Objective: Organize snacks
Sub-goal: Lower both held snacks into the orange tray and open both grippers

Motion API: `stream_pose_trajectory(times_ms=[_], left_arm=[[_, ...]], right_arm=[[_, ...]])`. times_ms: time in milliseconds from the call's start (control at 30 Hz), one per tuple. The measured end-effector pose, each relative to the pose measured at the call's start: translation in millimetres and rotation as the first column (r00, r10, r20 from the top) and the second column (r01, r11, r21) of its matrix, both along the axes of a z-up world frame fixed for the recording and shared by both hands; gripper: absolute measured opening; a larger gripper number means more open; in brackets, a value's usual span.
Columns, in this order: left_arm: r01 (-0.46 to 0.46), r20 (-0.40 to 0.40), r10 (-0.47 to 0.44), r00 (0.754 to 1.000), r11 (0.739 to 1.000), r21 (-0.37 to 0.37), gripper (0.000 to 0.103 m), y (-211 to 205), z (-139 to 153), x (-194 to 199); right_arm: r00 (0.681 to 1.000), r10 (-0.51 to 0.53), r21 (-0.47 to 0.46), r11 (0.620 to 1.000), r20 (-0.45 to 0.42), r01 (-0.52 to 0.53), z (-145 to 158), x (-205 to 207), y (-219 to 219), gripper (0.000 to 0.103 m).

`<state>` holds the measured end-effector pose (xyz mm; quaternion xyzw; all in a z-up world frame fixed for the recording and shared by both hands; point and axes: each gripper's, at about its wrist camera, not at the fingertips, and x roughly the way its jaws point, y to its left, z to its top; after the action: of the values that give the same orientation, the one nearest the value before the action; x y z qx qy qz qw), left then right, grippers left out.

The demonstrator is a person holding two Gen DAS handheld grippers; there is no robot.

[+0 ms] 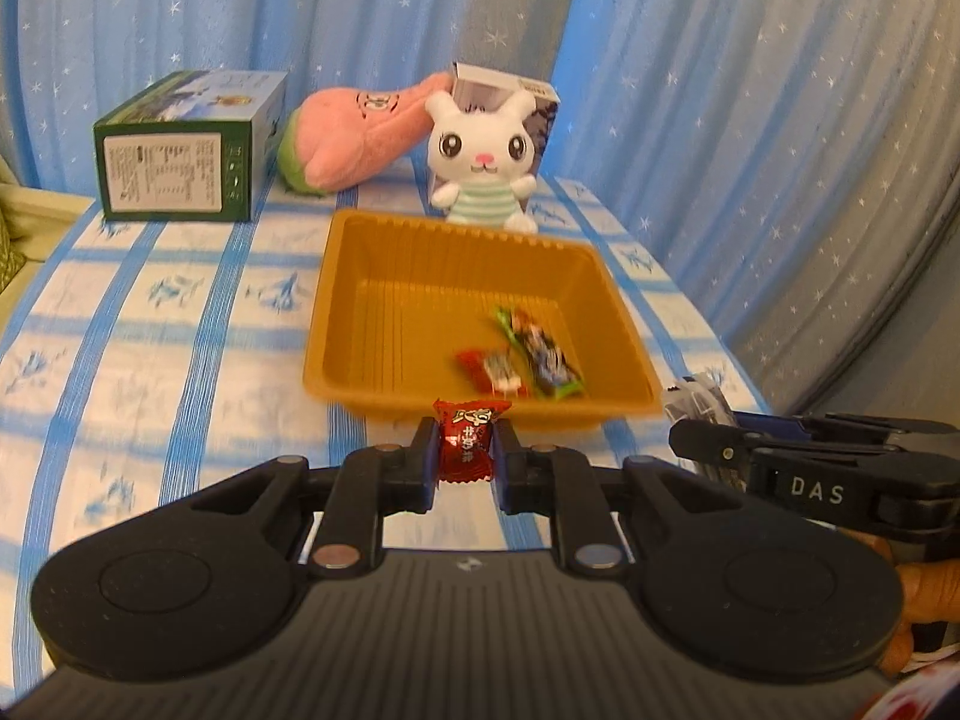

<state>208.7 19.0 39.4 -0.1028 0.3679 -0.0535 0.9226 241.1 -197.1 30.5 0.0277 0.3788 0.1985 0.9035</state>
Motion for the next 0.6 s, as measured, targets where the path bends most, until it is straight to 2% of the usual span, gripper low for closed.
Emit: stream_pose_trajectory(times_ms=[367, 600], left_arm=[[-0.041, -0.024, 0.04, 0.999, 0.998, -0.041, 0.016, 12, -9, 74], [-0.054, -0.042, 0.053, 0.998, 0.998, -0.031, 0.017, 15, -21, 98]], right_arm=[[1.0, -0.005, -0.014, 1.0, -0.018, 0.005, -4, 75, 15, 0.038], [0.999, -0.025, 0.009, 1.0, -0.039, 0.026, -11, 96, 16, 0.038]])
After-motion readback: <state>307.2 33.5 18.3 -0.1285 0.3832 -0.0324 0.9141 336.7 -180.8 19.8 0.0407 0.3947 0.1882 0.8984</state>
